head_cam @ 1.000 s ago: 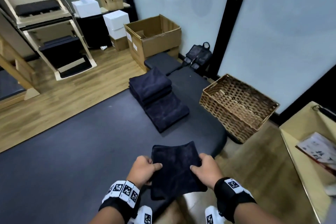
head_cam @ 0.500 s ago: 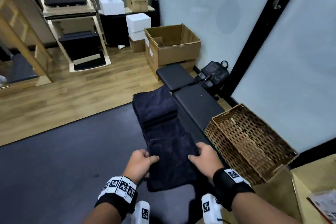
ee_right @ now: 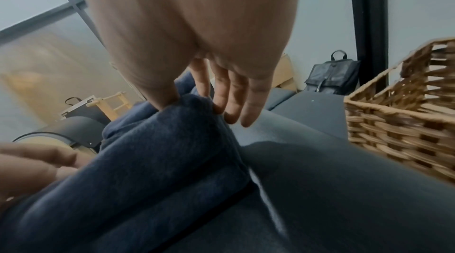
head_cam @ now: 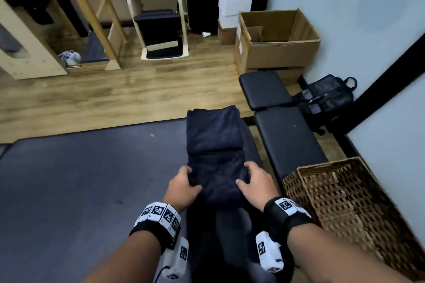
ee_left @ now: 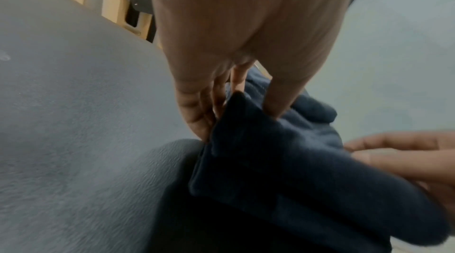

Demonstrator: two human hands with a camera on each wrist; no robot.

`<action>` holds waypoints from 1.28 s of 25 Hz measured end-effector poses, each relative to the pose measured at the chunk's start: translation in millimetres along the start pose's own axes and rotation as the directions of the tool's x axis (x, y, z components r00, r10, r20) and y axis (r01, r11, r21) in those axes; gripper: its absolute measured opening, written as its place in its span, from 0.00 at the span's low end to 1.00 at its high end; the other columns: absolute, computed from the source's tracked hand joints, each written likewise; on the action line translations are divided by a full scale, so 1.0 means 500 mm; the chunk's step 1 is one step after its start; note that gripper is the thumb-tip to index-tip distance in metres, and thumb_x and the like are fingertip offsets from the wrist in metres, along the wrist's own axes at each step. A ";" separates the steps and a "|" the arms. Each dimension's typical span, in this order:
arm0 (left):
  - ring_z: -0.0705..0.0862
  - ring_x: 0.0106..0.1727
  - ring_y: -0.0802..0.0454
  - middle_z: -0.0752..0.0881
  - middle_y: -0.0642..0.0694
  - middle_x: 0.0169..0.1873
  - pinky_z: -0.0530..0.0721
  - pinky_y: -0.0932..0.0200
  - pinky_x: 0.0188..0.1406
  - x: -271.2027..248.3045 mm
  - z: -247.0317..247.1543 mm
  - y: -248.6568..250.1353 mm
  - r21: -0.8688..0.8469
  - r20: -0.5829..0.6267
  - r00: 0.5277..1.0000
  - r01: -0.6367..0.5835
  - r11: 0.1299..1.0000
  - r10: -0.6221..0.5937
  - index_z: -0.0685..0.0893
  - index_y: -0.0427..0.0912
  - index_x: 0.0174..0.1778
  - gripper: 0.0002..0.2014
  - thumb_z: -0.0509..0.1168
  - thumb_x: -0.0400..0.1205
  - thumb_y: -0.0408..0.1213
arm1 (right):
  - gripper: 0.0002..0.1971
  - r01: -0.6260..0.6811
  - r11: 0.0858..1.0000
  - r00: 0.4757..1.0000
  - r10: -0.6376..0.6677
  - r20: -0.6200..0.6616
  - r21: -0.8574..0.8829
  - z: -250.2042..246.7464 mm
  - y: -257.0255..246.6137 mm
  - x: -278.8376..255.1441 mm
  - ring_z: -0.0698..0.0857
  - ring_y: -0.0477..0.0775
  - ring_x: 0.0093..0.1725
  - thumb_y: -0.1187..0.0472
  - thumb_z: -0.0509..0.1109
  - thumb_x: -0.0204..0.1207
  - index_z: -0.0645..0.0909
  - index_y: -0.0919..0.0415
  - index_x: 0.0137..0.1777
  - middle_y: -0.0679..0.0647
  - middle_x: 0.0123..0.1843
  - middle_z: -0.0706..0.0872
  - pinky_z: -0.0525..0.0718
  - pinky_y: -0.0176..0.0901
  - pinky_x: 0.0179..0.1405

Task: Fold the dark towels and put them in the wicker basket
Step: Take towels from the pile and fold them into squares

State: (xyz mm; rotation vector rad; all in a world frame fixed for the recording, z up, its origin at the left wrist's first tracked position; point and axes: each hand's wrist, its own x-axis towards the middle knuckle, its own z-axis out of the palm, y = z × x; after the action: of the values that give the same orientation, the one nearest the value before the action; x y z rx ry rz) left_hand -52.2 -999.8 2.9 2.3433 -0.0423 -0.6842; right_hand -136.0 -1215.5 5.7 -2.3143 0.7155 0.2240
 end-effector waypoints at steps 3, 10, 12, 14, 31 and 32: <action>0.81 0.68 0.41 0.84 0.43 0.65 0.78 0.53 0.69 -0.012 0.022 -0.015 0.069 0.000 1.000 0.001 0.998 -0.001 0.74 0.44 0.72 0.29 0.74 0.75 0.41 | 0.29 0.016 1.000 0.995 -0.017 0.096 0.009 0.003 0.018 0.004 0.83 0.62 0.68 0.51 0.72 0.79 0.68 0.45 0.79 0.56 0.68 0.85 0.82 0.51 0.67; 0.78 0.58 0.35 0.74 0.41 0.60 0.85 0.44 0.50 -0.056 0.044 0.017 0.508 -0.056 0.945 -0.251 0.824 0.322 0.75 0.41 0.56 0.20 0.65 0.67 0.37 | 0.32 0.275 0.908 0.961 -0.274 0.049 -0.316 -0.005 0.007 -0.020 0.77 0.64 0.66 0.61 0.70 0.68 0.71 0.55 0.75 0.55 0.67 0.74 0.83 0.55 0.63; 0.73 0.72 0.35 0.71 0.41 0.73 0.82 0.45 0.62 -0.047 0.053 0.041 0.594 0.081 0.897 -0.393 0.702 0.434 0.74 0.43 0.68 0.28 0.62 0.68 0.38 | 0.38 0.474 0.778 0.873 -0.475 0.108 -0.412 0.006 -0.019 -0.017 0.73 0.66 0.73 0.63 0.72 0.63 0.71 0.56 0.77 0.57 0.75 0.71 0.83 0.58 0.65; 0.55 0.86 0.41 0.56 0.44 0.85 0.69 0.45 0.78 -0.034 0.060 0.048 0.610 0.221 0.926 -0.376 0.698 0.306 0.61 0.48 0.82 0.38 0.62 0.73 0.41 | 0.45 0.520 0.742 0.852 -0.420 0.312 -0.422 0.016 -0.037 -0.011 0.57 0.66 0.86 0.63 0.74 0.67 0.60 0.55 0.84 0.62 0.86 0.56 0.71 0.63 0.78; 0.85 0.61 0.38 0.87 0.39 0.58 0.83 0.50 0.56 -0.264 0.025 -0.202 0.394 0.003 0.945 0.300 0.869 -0.327 0.83 0.43 0.52 0.15 0.59 0.81 0.50 | 0.16 0.726 0.581 0.671 -0.485 0.560 -0.367 0.076 -0.116 -0.106 0.71 0.62 0.72 0.62 0.61 0.74 0.80 0.57 0.61 0.50 0.68 0.77 0.73 0.56 0.68; 0.85 0.61 0.38 0.88 0.38 0.57 0.82 0.51 0.56 -0.299 0.026 -0.235 0.364 -0.010 0.925 0.356 0.861 -0.379 0.83 0.43 0.50 0.14 0.60 0.80 0.49 | 0.15 0.768 0.537 0.628 -0.521 0.578 -0.350 0.098 -0.124 -0.127 0.71 0.61 0.72 0.60 0.61 0.75 0.80 0.56 0.61 0.50 0.68 0.77 0.74 0.55 0.67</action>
State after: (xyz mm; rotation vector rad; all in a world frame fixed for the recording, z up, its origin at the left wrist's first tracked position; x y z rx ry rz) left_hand -205.2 -886.5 -9.7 2.7156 0.2856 -1.0077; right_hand -152.6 -1117.7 26.5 -2.7751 -0.5849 0.6105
